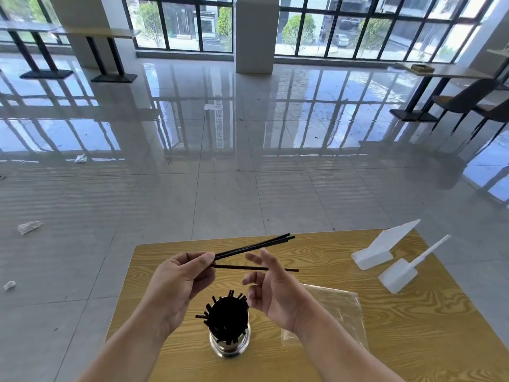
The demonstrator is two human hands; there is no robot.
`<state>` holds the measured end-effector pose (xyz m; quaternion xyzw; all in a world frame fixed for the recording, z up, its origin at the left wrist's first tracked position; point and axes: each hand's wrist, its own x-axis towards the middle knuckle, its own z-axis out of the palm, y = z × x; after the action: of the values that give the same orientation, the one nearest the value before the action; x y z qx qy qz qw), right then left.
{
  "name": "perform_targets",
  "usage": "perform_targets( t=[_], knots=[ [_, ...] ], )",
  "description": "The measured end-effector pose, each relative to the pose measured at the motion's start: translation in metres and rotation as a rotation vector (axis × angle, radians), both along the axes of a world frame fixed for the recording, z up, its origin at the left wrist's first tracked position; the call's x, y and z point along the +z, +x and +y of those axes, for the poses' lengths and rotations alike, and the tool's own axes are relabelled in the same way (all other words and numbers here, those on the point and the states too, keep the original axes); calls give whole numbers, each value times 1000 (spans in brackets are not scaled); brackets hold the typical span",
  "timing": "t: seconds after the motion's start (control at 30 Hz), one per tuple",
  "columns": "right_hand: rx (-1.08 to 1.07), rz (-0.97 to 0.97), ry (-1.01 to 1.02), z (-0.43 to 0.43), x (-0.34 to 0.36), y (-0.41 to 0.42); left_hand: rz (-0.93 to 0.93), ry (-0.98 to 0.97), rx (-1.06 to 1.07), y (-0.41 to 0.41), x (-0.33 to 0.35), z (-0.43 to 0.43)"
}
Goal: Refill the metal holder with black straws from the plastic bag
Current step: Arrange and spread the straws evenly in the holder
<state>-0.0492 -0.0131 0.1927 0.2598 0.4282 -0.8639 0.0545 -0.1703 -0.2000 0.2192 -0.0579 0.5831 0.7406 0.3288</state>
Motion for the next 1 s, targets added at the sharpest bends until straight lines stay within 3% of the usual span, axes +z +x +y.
perform_targets(
  t=[0.17,0.4,0.57,0.73,0.87,1.0],
  knots=[
    [-193,-27,-66,16,2,-1,-101,0,-24,7,-13,-5],
    [-190,-179,237,19,1,-2,-113,-80,-113,20,-30,-2],
    [-191,-161,552,19,0,0,124,-413,-282,16,-41,-10],
    [17,-100,958,11,-2,5,443,-848,-481,2,-57,-31],
    [149,-29,1211,-8,-11,5,443,-1017,-746,2,-74,-38],
    [205,78,1223,-25,-20,5,339,-959,-819,12,-90,-38]
  ],
)
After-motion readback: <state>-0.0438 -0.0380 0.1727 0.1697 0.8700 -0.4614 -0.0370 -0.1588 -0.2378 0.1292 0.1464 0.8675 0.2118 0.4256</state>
